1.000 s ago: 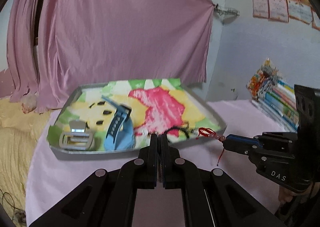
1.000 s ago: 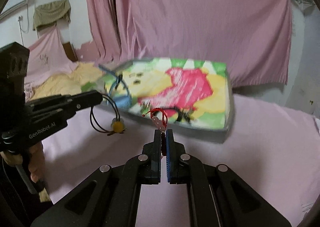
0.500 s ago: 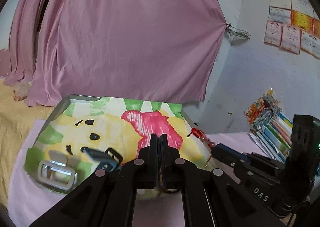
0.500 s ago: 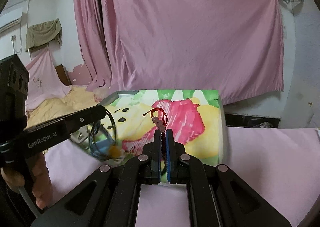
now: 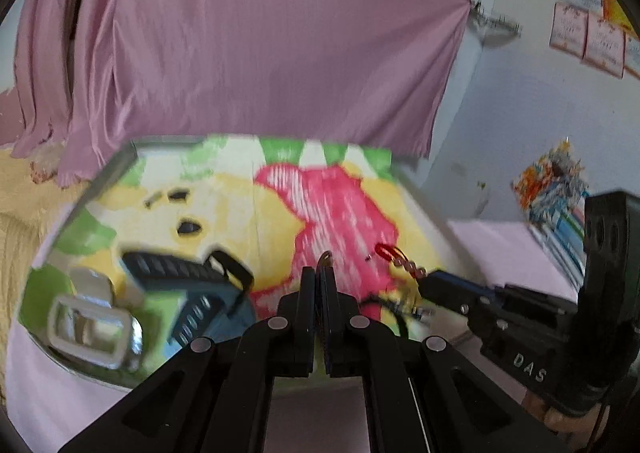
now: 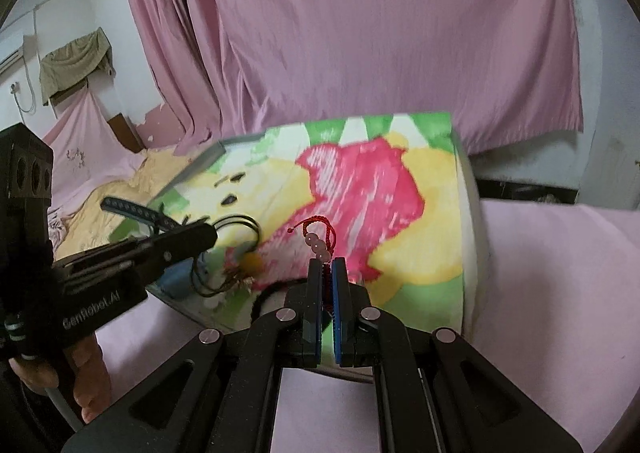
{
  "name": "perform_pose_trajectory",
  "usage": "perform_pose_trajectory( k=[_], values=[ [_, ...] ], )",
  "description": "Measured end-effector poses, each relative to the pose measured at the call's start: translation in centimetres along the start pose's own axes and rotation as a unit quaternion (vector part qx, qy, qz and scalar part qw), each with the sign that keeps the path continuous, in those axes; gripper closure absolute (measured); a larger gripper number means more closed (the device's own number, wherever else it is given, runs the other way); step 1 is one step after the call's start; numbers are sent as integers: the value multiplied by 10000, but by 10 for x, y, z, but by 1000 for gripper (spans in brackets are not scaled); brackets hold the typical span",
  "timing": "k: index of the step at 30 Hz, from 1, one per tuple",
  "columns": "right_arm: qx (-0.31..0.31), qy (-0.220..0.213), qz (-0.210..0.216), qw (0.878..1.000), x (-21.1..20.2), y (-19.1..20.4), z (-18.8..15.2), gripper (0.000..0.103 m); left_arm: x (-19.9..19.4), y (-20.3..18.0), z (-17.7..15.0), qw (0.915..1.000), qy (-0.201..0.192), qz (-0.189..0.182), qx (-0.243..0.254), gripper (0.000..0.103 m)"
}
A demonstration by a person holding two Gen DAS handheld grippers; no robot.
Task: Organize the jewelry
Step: 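Carry the red bracelet and hair tie into the tray and open both tools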
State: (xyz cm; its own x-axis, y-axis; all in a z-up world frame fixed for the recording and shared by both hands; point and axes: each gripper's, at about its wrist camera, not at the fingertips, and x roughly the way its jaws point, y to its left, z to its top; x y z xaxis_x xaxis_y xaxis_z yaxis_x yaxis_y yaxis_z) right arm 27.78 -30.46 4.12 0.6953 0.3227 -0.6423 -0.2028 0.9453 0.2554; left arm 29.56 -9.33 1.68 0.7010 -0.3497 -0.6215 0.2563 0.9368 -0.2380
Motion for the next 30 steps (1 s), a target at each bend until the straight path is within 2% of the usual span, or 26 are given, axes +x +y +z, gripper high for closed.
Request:
perform_pose_trajectory(
  k=[7,15,18,22,30],
  values=[
    [71,204,39,9998,10,-1,-4,99,10,-5,-10,9989,372,209,180,100],
    [53,261,26,9996,10,0,-5,96,10,-2,-13,9987,402,276,119,100],
    [84,182,-14,9998,7,-3,-5,89,8,0,-13,9990,357,266,73,100],
    [85,33,-21,10000,0,-4,-6,66,5,0,-13,9991,304,290,59,100],
    [198,-72,-71,9998,-5,-9,-5,63,-1,1,-13,9993,194,312,60,100]
  ],
)
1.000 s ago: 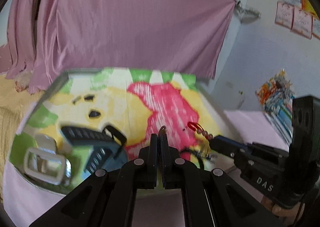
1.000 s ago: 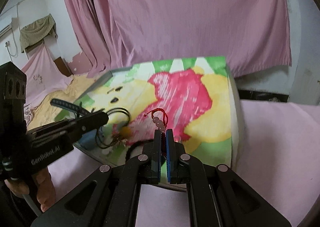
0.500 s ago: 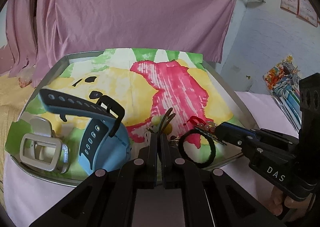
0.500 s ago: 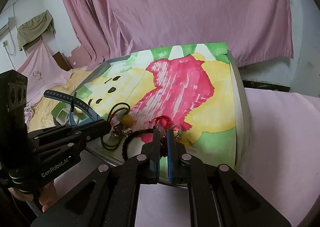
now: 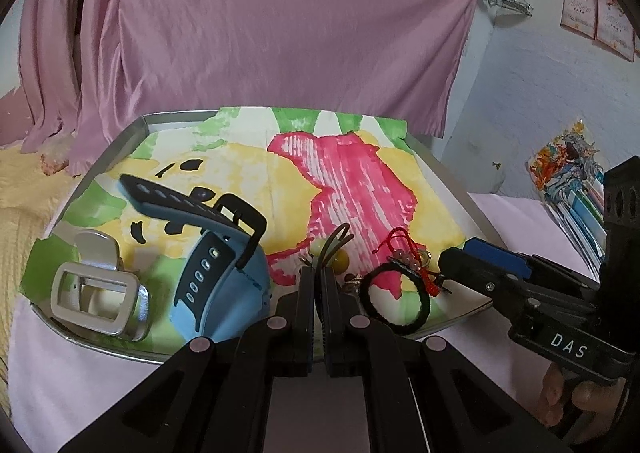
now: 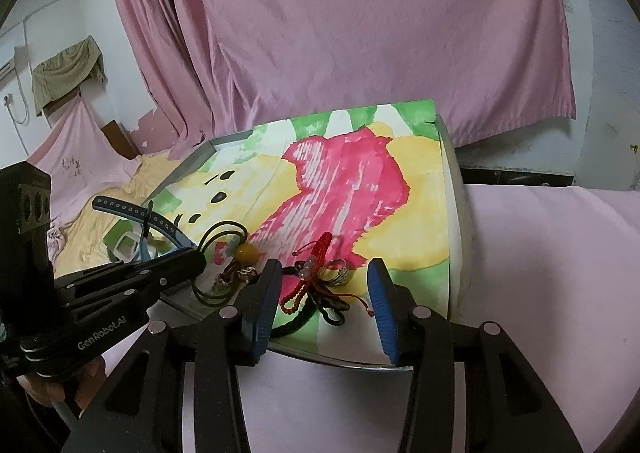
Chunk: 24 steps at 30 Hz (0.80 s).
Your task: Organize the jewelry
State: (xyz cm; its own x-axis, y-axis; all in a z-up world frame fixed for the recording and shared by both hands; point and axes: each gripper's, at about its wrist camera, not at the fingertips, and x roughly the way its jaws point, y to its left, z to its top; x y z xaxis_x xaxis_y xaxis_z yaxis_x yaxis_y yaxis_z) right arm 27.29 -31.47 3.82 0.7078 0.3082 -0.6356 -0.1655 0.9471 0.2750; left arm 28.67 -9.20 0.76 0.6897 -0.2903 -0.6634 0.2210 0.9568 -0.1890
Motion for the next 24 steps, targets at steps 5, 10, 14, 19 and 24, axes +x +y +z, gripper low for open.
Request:
perform_pose_trajectory(
  k=[5,10,14,19,24],
  values=[
    [18,-51,-19,10000,-2,-1,0,63,-3,1,1,10000,-27,11,-6,100],
    [-3,-84,-19,10000,-4,-1,0,56,-7,3,2,9999,-118,31,-25,100],
    [-2,-107,-18,9999,-5,-1,0,56,-8,2,2,9998,-141,106,3,99],
    [-4,-111,-18,9999,-5,-1,0,56,-12,1,1,9996,-215,185,50,98],
    [-5,-114,-21,9999,-5,-1,0,56,-16,3,0,9994,-327,111,14,67]
  ],
)
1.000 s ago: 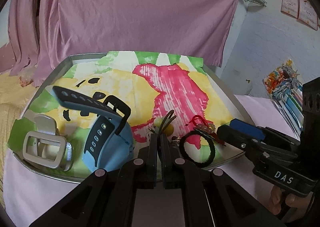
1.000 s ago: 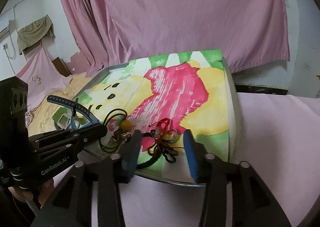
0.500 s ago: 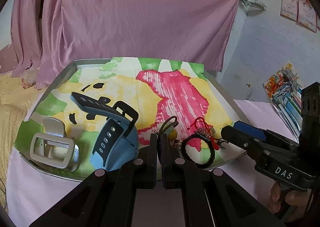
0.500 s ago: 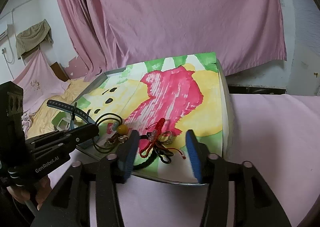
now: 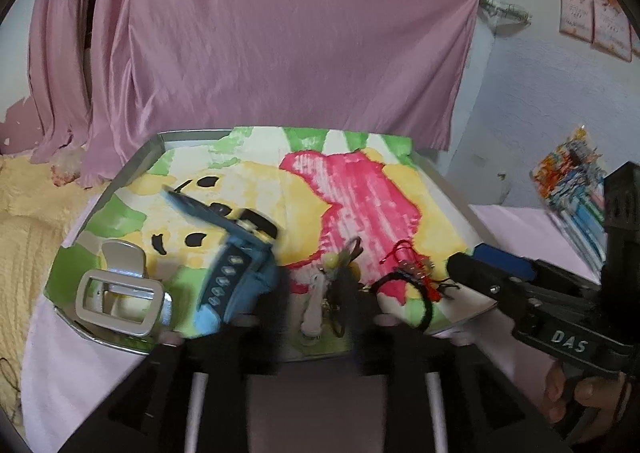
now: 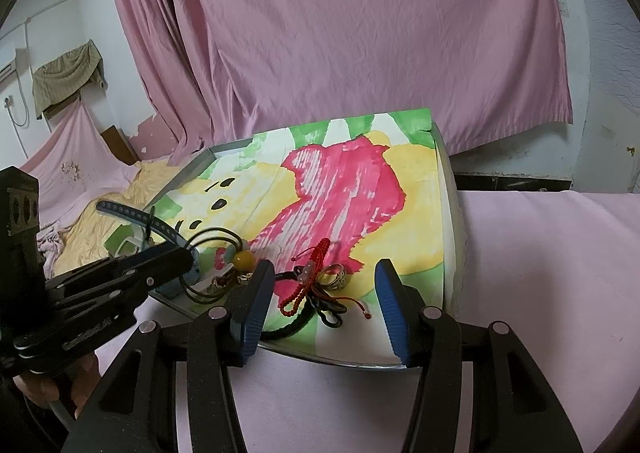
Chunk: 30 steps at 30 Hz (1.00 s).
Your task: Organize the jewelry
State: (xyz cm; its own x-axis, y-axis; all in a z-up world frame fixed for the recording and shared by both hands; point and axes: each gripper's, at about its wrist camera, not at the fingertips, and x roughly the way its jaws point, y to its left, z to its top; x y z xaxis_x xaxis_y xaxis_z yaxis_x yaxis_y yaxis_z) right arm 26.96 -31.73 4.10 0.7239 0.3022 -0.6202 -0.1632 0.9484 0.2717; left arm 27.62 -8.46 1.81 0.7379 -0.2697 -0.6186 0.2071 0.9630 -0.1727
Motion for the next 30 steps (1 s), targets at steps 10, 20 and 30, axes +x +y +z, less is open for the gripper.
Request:
perform_pose_trajectory(
  k=[10,20,30],
  values=[
    [6,-39,-23,10000,-2,0,0,56,-7,3,1,9997,-203,116,-35,52],
    [-69,-249,-151,9996,-9,2,0,47,-14,8,-1,9991,-340,201,-182,35],
    [29,-489,-257,9985,-21,-4,-3,41,-22,10,-9,9988,-455,34,-189,18]
  ],
)
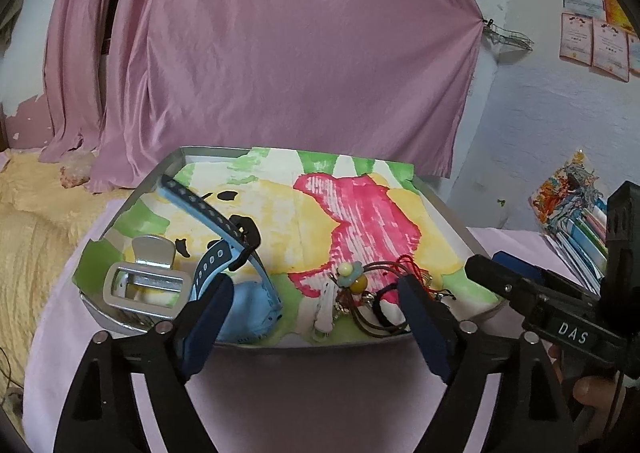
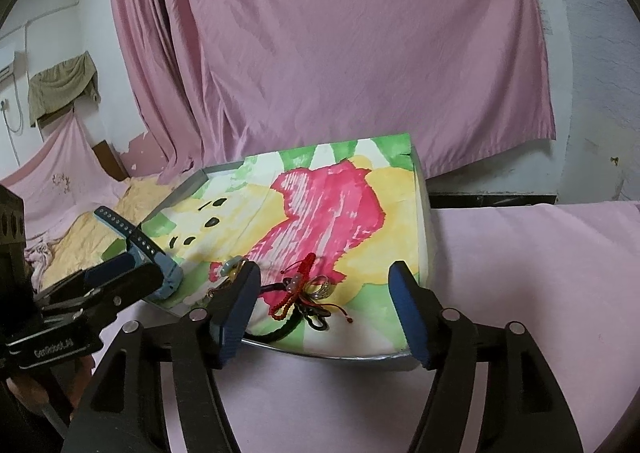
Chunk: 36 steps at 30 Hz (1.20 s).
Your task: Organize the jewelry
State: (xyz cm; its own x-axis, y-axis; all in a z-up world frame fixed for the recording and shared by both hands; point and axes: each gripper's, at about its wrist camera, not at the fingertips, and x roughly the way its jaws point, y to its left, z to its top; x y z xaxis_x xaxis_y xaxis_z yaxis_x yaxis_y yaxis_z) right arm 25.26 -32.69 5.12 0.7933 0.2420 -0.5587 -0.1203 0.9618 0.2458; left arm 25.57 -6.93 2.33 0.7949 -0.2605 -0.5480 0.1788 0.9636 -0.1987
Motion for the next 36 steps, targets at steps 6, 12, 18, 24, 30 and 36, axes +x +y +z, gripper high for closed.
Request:
perform_pose_trajectory(
  k=[6,12,18,24,30,36],
  values=[
    [94,-83,2,9999,-6,-4,-2,40,0,0,-5,9999,119,-37,16,17],
    [-27,-216,-21,9998,-12,0,-4,40,-10,1,-9,10000,-32,26,-24,13],
    [-209,-483,-129,9985,-28,8,-9,31,-28,3,-14,9994,-295,150,-59,5],
    [-351,-774,-397,9956,-47,13,-13,13,-49,4,-21,9967,-696,406,-57,1],
    [-378,-1092,-490,9921,-72,18,-22,12,-67,8,-28,9938,-926,605,-134,1],
    [-422,-1274,-491,9897,-95,25,-35,11,-87,10,-37,9908,-1131,722,-146,1]
  ],
)
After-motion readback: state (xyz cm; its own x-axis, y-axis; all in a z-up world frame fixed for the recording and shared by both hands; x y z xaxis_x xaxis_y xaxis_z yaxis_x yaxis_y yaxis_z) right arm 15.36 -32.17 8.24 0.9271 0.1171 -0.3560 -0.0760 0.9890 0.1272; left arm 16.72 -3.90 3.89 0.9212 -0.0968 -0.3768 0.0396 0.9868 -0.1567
